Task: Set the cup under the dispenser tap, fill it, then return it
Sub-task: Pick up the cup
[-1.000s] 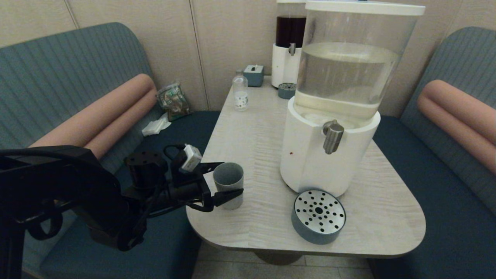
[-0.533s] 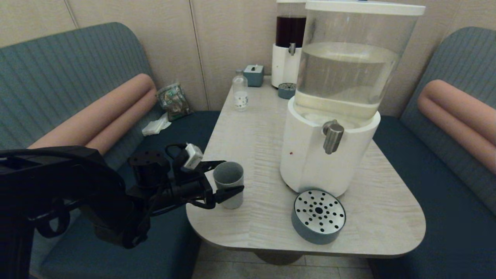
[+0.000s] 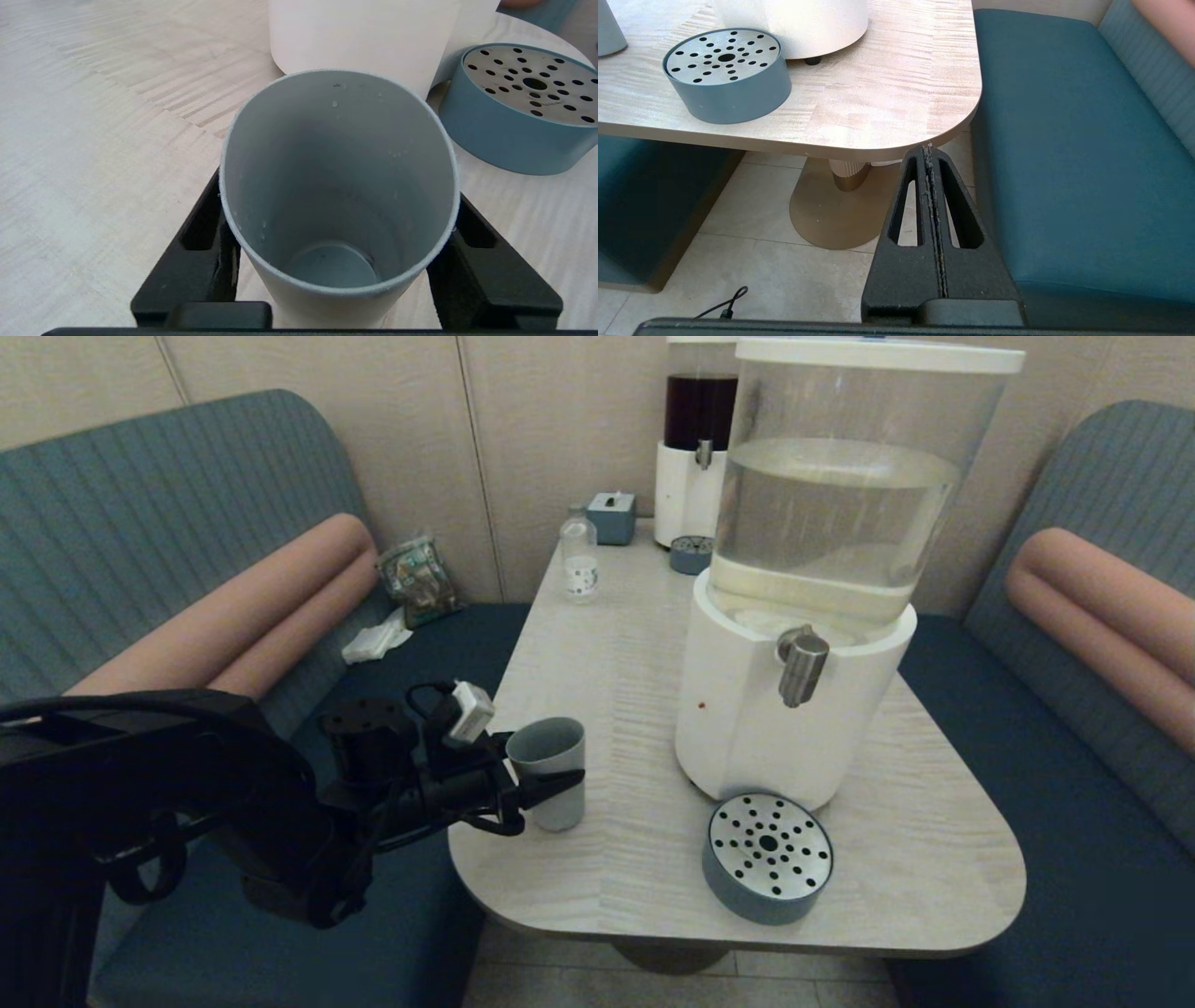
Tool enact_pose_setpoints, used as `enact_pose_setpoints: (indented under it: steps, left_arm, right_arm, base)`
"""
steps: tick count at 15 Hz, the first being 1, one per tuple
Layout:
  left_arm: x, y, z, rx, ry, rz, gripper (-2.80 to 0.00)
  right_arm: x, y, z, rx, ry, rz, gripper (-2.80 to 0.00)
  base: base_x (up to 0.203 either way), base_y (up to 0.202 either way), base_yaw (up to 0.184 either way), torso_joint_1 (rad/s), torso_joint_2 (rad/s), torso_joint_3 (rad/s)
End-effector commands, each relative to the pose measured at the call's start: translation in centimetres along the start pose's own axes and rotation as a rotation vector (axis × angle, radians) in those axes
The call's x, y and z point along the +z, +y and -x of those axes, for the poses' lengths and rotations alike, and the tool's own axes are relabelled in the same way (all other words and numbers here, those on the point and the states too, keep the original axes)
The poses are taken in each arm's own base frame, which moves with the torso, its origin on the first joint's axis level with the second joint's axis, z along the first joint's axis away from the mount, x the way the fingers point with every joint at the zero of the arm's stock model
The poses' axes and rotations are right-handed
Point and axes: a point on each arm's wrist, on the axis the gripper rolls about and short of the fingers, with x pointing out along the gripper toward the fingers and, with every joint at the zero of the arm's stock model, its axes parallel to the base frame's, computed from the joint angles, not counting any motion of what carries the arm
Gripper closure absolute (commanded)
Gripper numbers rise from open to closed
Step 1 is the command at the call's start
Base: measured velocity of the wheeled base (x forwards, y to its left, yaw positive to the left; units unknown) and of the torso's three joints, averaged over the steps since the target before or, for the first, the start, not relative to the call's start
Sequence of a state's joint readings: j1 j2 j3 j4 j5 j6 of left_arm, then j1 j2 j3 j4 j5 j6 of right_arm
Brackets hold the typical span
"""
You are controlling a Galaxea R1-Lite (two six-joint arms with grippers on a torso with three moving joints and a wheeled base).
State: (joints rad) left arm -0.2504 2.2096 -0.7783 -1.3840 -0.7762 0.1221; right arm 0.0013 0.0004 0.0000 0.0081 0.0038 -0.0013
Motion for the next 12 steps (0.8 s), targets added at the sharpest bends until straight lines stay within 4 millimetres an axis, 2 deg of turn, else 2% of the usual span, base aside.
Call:
enact_pose_setpoints:
  steps: [1,3,7,9,12]
  left_arm:
    - [0.2,-0.1,0.0,-0.006,-0.006,-0.006,0.0]
    - [1.7,-0.9,0.0,-0.022,-0.031,-0.027,0.0]
    - [6.7,-4.8,-0.1,-0.072,-0.119,-0.072,0.0]
    - [8.5,-7.8,-1.2,-0.113,-0.159,-0.076,0.0]
    - [9.7,-12.0,-3.8,-0.169,-0.198,-0.024,0.0]
  right_arm:
    - [0.0,0.0,0.0,0.001,-0.002,0.0,0.0]
    - [0.0,0.0,0.0,0.001,-0.002,0.0,0.0]
    - [0.0,0.0,0.0,0.0,-0.002,0.0,0.0]
    - [0.0,0.0,0.0,0.001,-0.001,0.0,0.0]
    - [0.0,0.0,0.0,0.001,-0.001,0.0,0.0]
  base:
    - [0.0,0.0,0.0,0.0,0.0,0.0]
    - [0.0,0.0,0.0,0.0,0.0,0.0]
    - [0.0,0.0,0.0,0.0,0.0,0.0]
    - [0.0,0.0,0.0,0.0,0.0,0.0]
    - [0.0,0.0,0.0,0.0,0.0,0.0]
